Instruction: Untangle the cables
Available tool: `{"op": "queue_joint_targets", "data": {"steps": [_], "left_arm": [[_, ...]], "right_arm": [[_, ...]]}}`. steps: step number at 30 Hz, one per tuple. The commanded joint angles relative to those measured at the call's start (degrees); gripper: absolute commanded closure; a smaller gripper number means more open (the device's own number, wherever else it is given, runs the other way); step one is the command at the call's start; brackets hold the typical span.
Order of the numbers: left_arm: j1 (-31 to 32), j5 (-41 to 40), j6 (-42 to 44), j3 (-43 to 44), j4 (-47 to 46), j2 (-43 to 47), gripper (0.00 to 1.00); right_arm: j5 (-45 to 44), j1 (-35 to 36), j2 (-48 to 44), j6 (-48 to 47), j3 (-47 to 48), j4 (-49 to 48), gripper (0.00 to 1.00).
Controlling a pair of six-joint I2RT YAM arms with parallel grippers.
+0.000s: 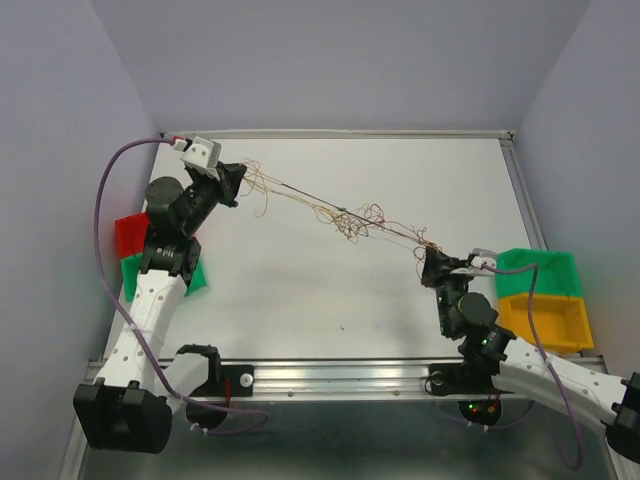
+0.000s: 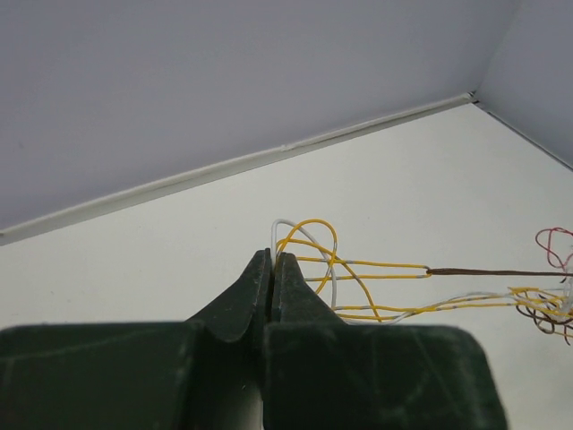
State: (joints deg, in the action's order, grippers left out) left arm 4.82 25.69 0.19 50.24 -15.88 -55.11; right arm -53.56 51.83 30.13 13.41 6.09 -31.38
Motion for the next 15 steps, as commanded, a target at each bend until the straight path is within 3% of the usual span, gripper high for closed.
{"op": "queue_joint_targets", "data": {"steps": [1, 2, 8, 15], "left_arm": [[-3.93, -25.23, 5.0, 5.48, -6.97, -1.05, 1.0], [-7.68, -28.12, 2.74, 5.31, -7.67, -0.88, 1.0], [-21.05, -20.44, -3.78, 4.96, -9.87, 1.41, 1.0], [-23.36, -15.34, -4.76, 3.38, -11.63, 4.39, 1.0]], "right_arm": [[-22.7, -2.09, -0.59, 0.74, 1.65, 1.14, 0.84], [-26.03, -2.09, -2.16, 0.92, 1.21, 1.32, 0.83], [-26.77, -2.09, -10.17, 0.83, -1.08, 2.37, 0.8], [-27.04, -2.09, -9.92, 1.09, -0.99, 2.81, 0.82]]}}
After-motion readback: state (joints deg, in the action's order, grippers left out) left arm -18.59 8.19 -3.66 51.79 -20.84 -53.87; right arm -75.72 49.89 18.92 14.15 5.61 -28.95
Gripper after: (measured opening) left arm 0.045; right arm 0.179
